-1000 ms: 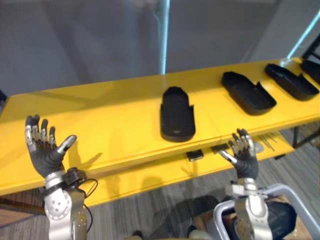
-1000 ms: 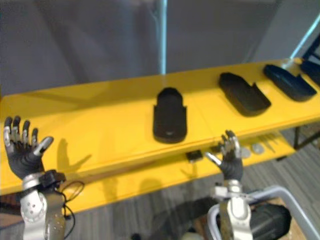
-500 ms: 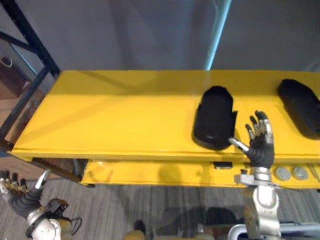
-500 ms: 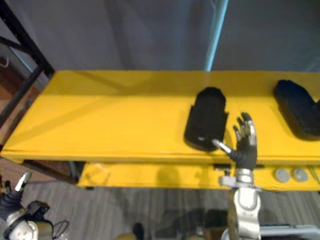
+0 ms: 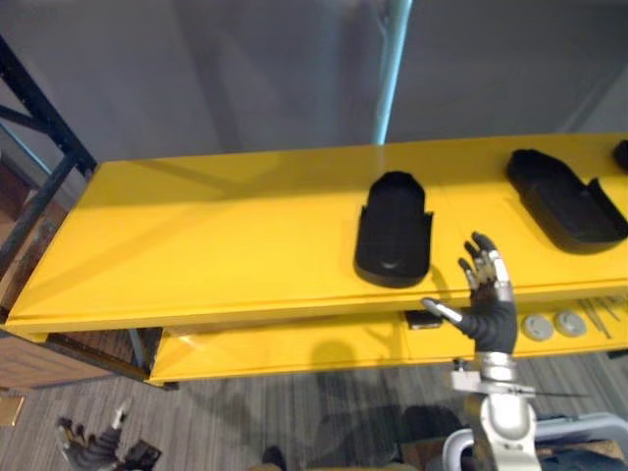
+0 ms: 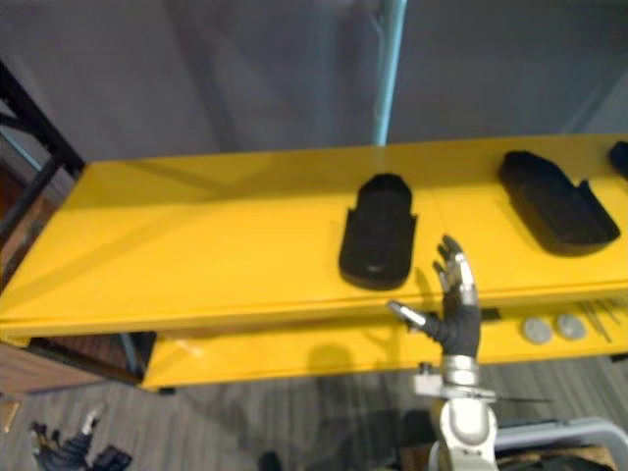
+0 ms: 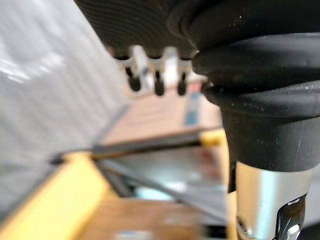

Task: Walk over and take plastic housings, then place them on the shelf

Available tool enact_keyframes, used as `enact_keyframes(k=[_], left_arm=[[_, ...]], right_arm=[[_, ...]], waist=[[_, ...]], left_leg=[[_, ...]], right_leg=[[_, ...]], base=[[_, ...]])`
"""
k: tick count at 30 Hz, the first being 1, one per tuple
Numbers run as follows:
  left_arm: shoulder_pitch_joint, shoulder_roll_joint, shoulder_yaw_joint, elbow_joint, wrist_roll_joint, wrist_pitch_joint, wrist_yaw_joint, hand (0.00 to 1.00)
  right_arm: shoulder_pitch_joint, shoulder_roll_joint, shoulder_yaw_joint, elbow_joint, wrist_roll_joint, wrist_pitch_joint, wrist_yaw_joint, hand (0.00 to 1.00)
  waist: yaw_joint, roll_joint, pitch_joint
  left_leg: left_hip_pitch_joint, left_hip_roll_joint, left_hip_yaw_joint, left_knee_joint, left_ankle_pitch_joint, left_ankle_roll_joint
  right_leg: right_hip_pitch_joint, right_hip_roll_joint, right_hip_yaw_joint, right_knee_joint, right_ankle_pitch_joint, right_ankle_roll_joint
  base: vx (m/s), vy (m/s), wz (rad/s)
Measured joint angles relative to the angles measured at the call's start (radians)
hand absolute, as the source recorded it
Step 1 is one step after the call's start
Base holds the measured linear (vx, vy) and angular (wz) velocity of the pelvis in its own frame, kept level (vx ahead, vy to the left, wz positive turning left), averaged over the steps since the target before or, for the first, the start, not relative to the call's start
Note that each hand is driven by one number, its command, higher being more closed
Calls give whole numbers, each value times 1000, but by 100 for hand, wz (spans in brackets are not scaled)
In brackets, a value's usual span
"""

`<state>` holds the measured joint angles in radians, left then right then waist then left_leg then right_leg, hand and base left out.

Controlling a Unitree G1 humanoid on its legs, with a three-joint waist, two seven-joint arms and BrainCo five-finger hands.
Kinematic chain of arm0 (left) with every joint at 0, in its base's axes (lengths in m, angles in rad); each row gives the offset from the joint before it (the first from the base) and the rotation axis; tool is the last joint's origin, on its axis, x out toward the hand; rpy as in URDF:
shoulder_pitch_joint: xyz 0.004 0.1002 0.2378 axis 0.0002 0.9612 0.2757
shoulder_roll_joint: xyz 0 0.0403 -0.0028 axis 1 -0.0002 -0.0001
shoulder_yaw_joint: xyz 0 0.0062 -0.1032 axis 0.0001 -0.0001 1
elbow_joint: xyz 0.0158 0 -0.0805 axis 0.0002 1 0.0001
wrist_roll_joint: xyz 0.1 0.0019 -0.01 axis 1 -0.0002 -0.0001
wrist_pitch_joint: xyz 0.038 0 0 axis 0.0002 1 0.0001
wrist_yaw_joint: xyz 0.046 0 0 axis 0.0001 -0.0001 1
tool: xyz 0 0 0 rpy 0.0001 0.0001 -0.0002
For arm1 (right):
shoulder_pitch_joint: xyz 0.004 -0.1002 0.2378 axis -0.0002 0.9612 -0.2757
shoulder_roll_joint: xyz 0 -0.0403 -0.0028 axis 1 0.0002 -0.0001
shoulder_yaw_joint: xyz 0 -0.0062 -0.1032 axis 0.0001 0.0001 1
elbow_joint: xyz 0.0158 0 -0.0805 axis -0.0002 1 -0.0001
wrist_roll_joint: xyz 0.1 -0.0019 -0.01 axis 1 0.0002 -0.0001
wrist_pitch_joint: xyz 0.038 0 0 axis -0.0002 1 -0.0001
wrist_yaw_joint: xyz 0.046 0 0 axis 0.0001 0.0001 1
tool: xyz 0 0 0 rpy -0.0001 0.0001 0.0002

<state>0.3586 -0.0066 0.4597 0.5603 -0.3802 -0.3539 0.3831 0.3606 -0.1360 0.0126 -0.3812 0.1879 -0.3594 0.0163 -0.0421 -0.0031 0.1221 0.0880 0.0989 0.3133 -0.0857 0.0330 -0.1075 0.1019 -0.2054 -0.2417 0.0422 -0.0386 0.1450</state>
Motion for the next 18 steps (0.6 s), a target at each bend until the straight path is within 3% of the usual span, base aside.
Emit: enact_keyframes(k=[6, 10, 15, 18], left_arm=[[-8, 6, -110, 188, -14, 50, -120, 0], [-27, 37, -297, 295, 16, 94, -212, 0], [-85, 97, -424, 328, 12, 95, -237, 0], [-118, 119, -490, 330, 3, 94, -248, 0]], right_arm=[[94, -18, 138, 9, 64, 31, 112, 100], [101, -43, 204, 56, 118, 28, 189, 100], [58, -63, 294, 132, 112, 15, 195, 100], [14, -68, 345, 171, 85, -9, 142, 100]], waist=[[-32, -5, -3], [-33, -3, 2], [-30, 7, 32], [-30, 15, 55]], left_leg=[[-12, 16, 30, -1, 3, -7], [-21, 23, 51, -1, 7, -12], [-21, 19, 48, -1, 7, -11], [-28, 13, 26, 0, 11, -9]], right_leg=[[-34, 15, 29, 0, 0, 0], [-65, 17, 55, 9, 0, 0], [-65, 15, 52, 11, 0, 0], [-65, 14, 43, 9, 0, 0]], base=[[-47, -23, -19], [-26, -1, -13], [7, 6, -1], [33, 12, 12]])
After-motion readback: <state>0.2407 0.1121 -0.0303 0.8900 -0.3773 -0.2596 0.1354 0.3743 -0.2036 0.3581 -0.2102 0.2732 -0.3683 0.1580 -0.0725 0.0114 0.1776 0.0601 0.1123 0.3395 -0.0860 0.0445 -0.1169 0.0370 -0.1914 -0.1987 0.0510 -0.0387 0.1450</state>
